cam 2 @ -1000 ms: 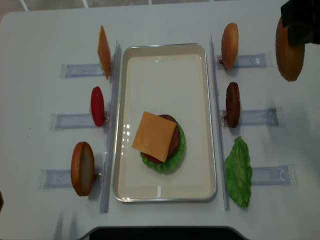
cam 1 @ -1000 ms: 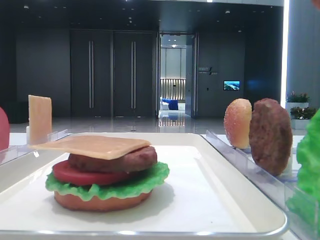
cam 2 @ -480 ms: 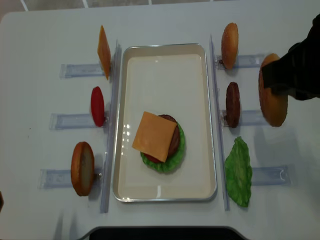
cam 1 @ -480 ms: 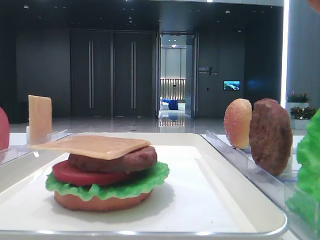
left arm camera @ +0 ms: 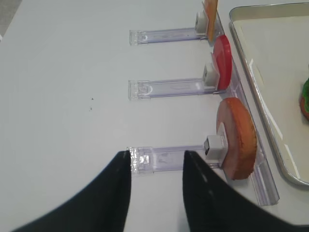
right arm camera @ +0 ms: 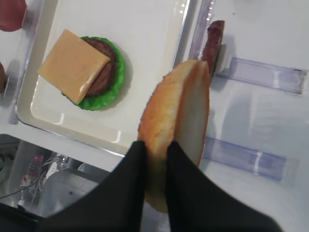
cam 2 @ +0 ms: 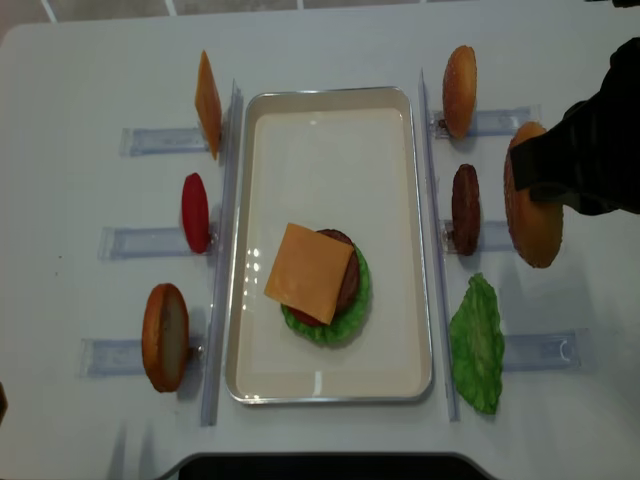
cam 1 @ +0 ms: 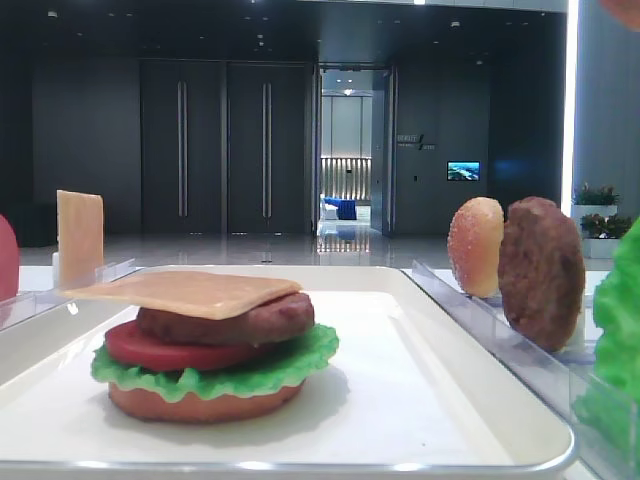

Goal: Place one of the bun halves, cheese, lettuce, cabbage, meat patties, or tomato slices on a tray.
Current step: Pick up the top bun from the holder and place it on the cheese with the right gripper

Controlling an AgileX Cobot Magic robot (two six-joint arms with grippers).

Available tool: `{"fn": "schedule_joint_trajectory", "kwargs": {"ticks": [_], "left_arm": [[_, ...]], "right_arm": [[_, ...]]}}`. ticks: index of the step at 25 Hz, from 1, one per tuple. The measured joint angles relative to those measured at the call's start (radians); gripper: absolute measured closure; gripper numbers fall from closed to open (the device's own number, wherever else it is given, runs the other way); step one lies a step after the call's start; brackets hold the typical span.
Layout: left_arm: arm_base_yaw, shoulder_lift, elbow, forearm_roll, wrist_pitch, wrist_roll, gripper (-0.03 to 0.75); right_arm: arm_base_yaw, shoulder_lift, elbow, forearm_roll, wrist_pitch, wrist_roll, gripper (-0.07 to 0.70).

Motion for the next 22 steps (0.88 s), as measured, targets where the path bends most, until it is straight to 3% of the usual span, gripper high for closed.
{"fn": "schedule_joint_trajectory", "kwargs": {"ticks": [4, 22], "left_arm": [[0.000, 0.000, 0.000, 0.000, 0.000, 0.000, 0.433], [0.000, 0.000, 0.000, 0.000, 0.000, 0.000, 0.433]], "right_arm": [[0.000, 0.000, 0.000, 0.060, 0.000, -0.011, 0.546], [0.000, 0.000, 0.000, 0.051, 0.000, -0.063, 0.552]]}}
